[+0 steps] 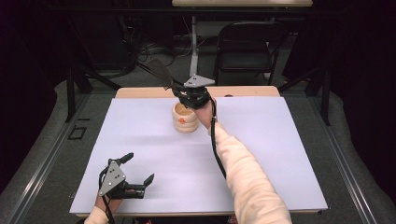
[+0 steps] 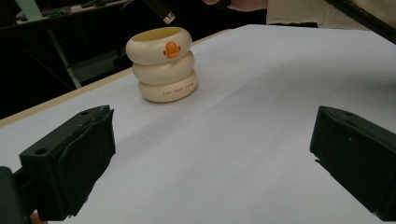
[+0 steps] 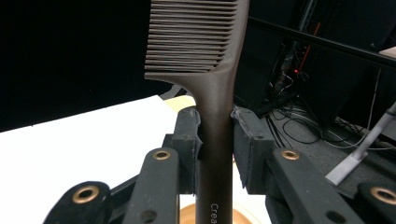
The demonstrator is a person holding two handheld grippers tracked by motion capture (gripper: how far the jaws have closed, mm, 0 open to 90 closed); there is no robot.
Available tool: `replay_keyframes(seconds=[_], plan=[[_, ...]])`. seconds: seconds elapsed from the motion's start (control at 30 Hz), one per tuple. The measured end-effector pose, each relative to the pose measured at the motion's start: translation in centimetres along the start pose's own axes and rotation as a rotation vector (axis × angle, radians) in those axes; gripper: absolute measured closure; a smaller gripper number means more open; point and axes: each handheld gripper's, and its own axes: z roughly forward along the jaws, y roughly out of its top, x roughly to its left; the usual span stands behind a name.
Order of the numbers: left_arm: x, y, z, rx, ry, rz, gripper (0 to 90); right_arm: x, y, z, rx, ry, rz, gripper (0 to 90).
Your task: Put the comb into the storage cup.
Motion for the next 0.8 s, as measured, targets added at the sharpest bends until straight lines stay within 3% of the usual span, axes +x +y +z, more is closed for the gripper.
replay_keyframes(seconds=[0.5,0.8], plan=[[0.0,0.0,0.0,0.000,0.003,0.002,0.1,0.2,-0.8,0.9,0.014,0.013,0.006,72.0],[0.0,0.0,0.0,0.000,0.002,-0.002,0.2,0.3,-2.2,1.3,0.029,0.027,0.027,72.0]])
